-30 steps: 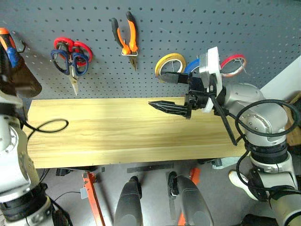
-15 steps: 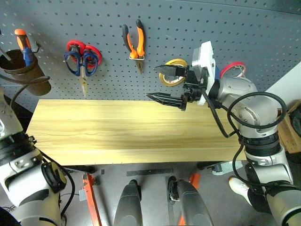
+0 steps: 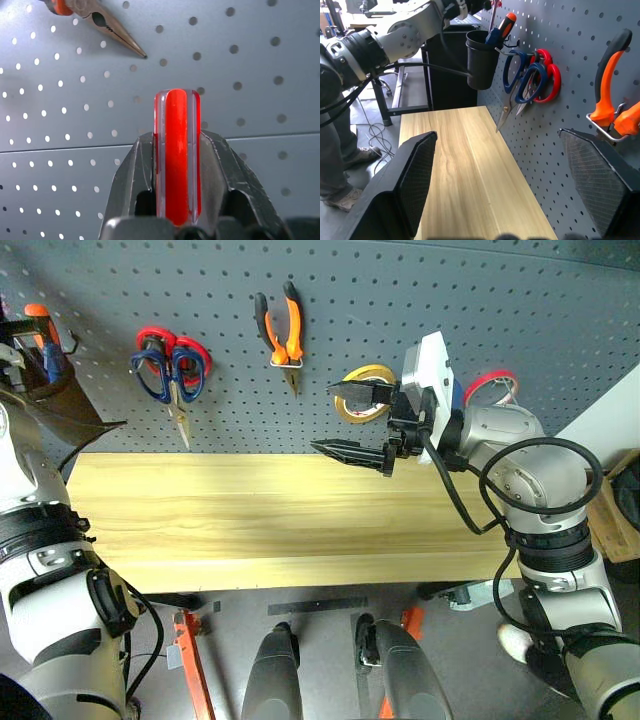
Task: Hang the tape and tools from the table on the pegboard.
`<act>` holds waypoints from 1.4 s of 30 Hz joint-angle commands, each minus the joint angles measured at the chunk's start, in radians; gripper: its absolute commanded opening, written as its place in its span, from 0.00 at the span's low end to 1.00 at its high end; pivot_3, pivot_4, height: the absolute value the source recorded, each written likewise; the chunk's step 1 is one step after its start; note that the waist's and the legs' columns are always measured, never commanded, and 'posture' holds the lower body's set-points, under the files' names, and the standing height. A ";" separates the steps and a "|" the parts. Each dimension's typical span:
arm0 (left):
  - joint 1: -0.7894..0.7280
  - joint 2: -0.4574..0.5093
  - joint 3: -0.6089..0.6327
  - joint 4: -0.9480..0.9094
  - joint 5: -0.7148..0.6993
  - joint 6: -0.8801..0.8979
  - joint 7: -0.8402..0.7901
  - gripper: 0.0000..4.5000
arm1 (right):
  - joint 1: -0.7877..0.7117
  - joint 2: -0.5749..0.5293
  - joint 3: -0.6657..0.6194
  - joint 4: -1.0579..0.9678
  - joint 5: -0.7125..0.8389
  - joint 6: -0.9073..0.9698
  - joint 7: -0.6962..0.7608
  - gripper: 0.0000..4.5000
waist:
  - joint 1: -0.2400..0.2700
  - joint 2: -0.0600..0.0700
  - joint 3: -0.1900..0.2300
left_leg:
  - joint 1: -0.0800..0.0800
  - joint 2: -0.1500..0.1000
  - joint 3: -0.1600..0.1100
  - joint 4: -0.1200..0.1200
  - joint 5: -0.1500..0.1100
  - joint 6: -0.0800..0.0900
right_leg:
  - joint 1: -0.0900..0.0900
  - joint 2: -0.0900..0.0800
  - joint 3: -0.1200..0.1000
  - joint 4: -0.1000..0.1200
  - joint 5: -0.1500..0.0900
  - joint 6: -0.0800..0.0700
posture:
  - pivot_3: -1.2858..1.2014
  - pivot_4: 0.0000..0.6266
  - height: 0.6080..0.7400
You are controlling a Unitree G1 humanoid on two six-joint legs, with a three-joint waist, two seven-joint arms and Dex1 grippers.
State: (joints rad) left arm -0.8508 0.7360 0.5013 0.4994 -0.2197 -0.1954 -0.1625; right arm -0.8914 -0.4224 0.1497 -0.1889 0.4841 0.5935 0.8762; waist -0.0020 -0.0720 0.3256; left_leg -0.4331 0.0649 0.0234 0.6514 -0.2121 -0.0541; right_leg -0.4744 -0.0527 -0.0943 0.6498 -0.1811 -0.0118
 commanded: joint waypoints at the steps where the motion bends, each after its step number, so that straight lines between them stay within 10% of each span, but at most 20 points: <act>1: 0.056 -0.004 0.051 -0.134 -0.009 -0.011 0.064 0.39 | -0.009 0.003 -0.023 -0.038 0.008 -0.022 0.002 0.94 | -0.002 0.000 0.000 | 0.000 0.000 0.000 0.001 0.000 0.000 | 0.000 0.000 0.000 0.000 0.000 0.000 | 0.50 0.34 1.00; 9: 0.141 -0.031 0.069 -0.260 -0.034 0.030 0.126 0.99 | -0.034 0.043 -0.063 -0.032 0.049 -0.033 -0.005 0.94 | -0.001 -0.001 -0.005 | 0.000 0.000 0.000 0.012 -0.002 0.004 | 0.001 0.000 0.002 0.009 0.000 0.000 | 0.50 0.32 1.00; 20: 0.006 -0.059 -0.107 -0.502 -0.134 0.164 -0.004 0.99 | -0.038 0.034 -0.115 -0.031 0.074 -0.049 -0.008 0.94 | 0.005 -0.002 -0.027 | 0.000 0.000 -0.001 0.012 0.012 0.008 | 0.002 0.000 0.002 0.004 0.014 0.003 | 0.49 0.27 1.00; 32: 0.576 -0.210 -0.364 -0.934 -0.291 0.745 -0.005 0.99 | 0.117 -0.075 -0.163 -0.161 0.097 0.012 -0.026 0.94 | -0.027 0.017 -0.059 | 0.013 0.002 0.001 0.009 0.012 0.009 | 0.018 0.005 0.007 -0.005 0.017 0.006 | 0.47 0.24 1.00; 42: 0.820 -0.261 -0.343 -0.800 -0.149 0.621 -0.044 0.99 | 0.460 -0.025 -0.078 -0.184 -0.071 -0.132 -0.175 0.94 | -0.028 0.022 -0.103 | 0.015 0.007 0.000 0.009 0.012 0.009 | 0.018 0.012 0.007 -0.006 0.014 0.000 | 0.48 0.19 1.00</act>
State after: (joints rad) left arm -0.0421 0.4828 0.1267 -0.3161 -0.4027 0.4864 -0.1919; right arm -0.4671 -0.4581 0.0604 -0.3806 0.4689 0.5475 0.7319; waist -0.0297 -0.0496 0.2222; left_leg -0.4177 0.0723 0.0236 0.6606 -0.2003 -0.0454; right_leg -0.4560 -0.0409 -0.0871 0.6436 -0.1675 -0.0125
